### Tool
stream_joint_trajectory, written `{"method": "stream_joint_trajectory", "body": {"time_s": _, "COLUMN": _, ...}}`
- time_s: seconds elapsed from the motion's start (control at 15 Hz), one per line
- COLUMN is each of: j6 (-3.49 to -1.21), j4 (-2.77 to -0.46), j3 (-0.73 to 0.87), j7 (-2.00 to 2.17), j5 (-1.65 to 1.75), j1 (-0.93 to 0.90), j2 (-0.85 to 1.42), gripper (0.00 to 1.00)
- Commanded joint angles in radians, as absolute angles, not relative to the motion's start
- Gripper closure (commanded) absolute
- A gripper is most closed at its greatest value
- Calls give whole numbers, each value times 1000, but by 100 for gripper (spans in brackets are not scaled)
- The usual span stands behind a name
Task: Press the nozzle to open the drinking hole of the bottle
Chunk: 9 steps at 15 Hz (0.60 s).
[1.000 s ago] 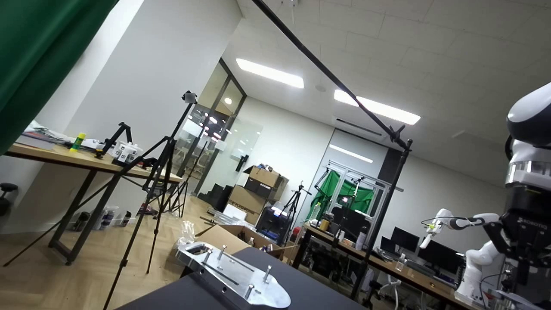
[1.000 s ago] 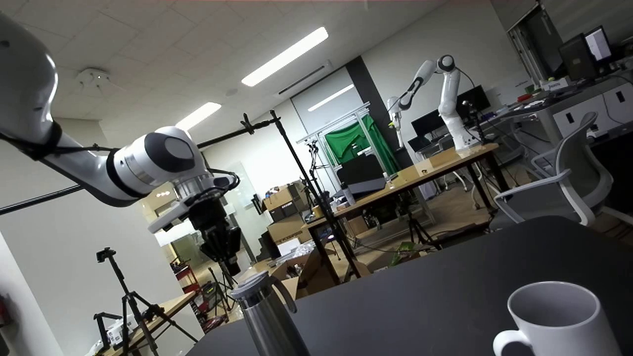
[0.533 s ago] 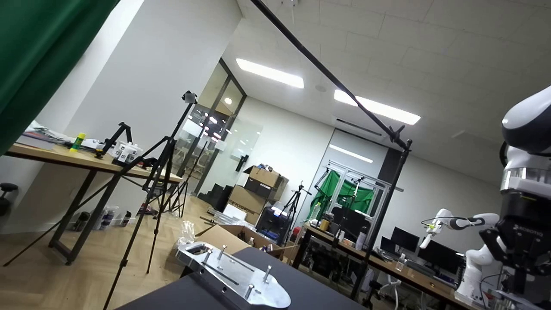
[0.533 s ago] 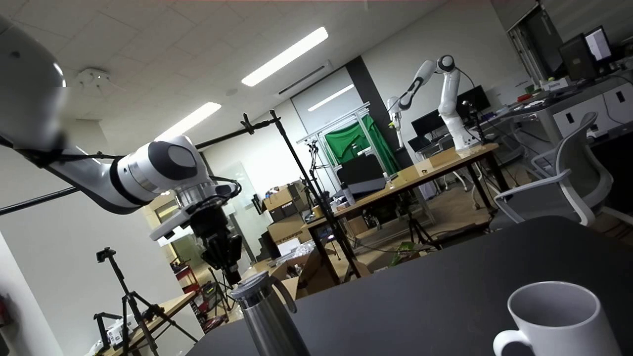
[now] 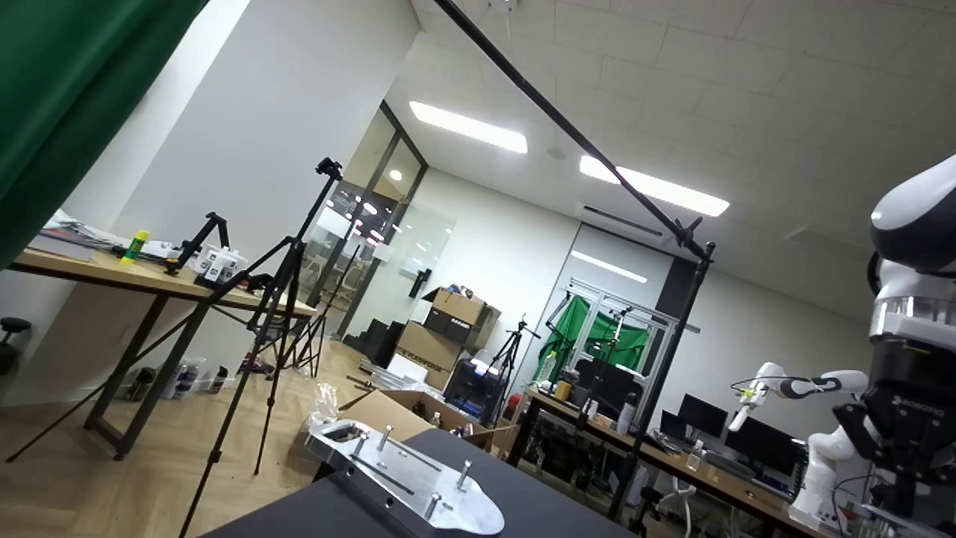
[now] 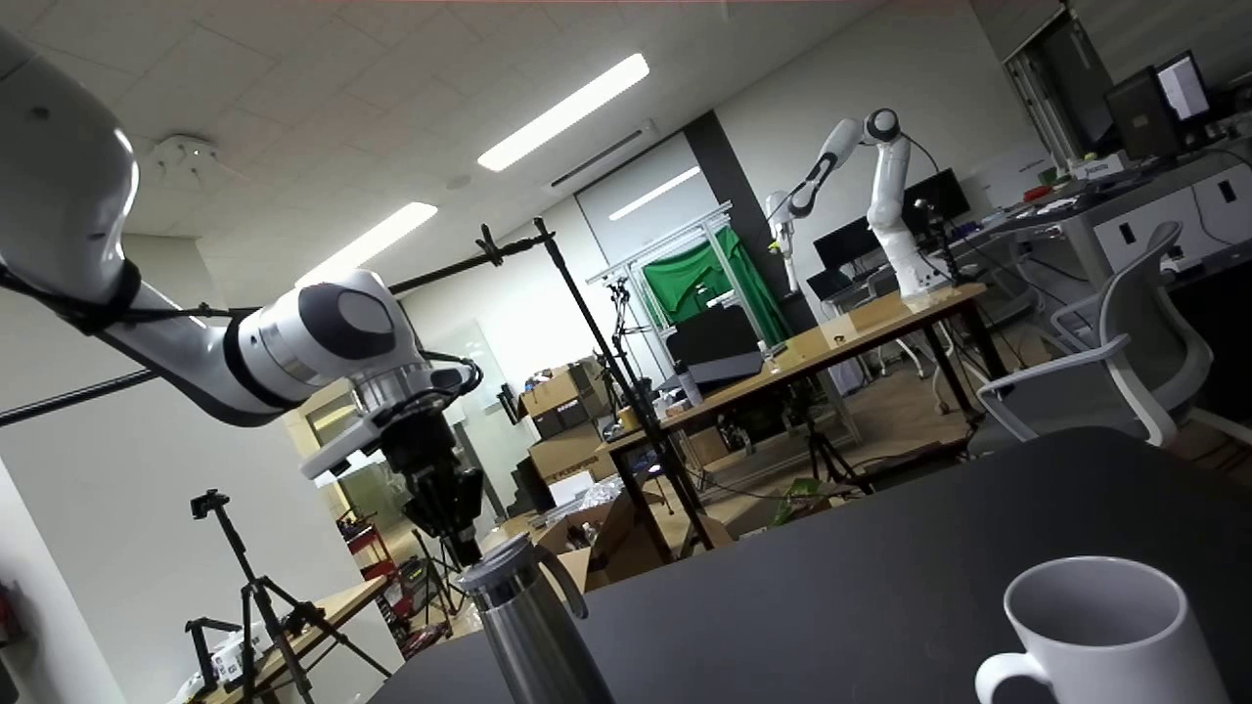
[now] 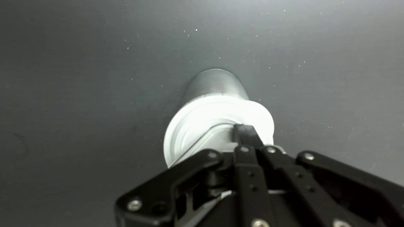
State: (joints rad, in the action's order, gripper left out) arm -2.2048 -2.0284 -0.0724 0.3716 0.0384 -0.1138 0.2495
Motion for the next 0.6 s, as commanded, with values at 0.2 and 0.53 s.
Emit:
{"method": "stream_joint_trajectory", "body": {"time_s": 0.2, "j6": -2200, "j4": -2005, "j3": -55, "j7": 416, "j5": 54, "j1": -139, "j2": 294, "gripper": 100}}
{"method": "stream_joint_trajectory", "body": {"time_s": 0.53, "j6": -2168, "j4": -2011, "j3": -47, "j7": 448, "j5": 103, "j1": -152, "j2": 207, "gripper": 100}}
